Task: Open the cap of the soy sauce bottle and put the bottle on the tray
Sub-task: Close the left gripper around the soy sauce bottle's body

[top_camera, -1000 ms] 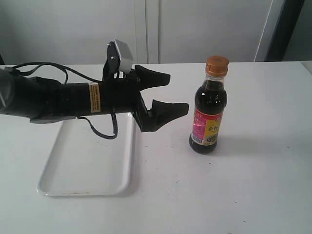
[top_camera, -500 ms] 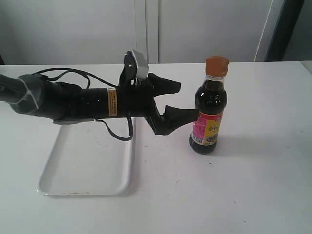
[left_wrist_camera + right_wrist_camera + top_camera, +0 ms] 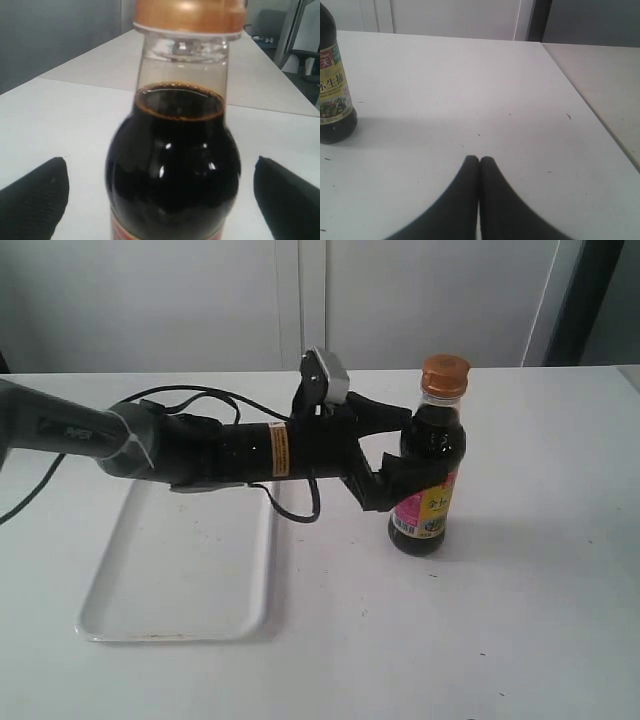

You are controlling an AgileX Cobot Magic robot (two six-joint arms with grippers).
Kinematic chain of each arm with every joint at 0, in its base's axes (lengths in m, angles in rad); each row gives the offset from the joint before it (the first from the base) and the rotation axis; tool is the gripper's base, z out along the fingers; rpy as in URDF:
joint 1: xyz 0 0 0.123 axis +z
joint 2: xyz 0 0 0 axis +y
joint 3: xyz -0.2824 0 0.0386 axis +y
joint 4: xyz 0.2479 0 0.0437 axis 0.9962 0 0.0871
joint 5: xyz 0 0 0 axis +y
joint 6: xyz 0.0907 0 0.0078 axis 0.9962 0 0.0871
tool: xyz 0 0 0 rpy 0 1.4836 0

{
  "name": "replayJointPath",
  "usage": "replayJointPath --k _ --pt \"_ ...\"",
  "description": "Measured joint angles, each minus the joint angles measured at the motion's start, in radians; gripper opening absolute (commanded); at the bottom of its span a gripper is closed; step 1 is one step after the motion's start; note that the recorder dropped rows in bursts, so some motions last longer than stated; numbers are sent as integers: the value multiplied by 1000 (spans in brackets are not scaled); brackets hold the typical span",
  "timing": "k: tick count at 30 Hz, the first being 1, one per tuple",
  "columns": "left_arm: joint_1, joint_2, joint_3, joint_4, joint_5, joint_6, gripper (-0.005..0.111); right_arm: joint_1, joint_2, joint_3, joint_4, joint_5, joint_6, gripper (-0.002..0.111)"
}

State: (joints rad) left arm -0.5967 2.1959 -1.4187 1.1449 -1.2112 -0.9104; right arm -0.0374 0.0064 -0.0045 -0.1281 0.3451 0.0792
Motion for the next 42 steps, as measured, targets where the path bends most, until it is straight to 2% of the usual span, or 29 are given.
replayJointPath --k 5,11,19,21,24,28,42 --pt "-44 60 -92 -17 2 -4 102 0 0 0 0 0 0 0" --pt "-48 128 -151 -26 13 -23 102 0 0 0 0 0 0 0" --pt "-51 162 -192 -48 27 -38 89 0 0 0 -2 0 0 0" --pt "-54 163 -196 -48 27 -38 77 0 0 0 -2 0 0 0" --pt "-55 167 -196 -48 27 -38 51 0 0 0 -2 0 0 0" --pt "-55 167 -196 -49 30 -36 0 0 0 0 -2 0 0 0" --pt "-55 167 -196 -39 26 -16 0 0 0 0 -2 0 0 0"
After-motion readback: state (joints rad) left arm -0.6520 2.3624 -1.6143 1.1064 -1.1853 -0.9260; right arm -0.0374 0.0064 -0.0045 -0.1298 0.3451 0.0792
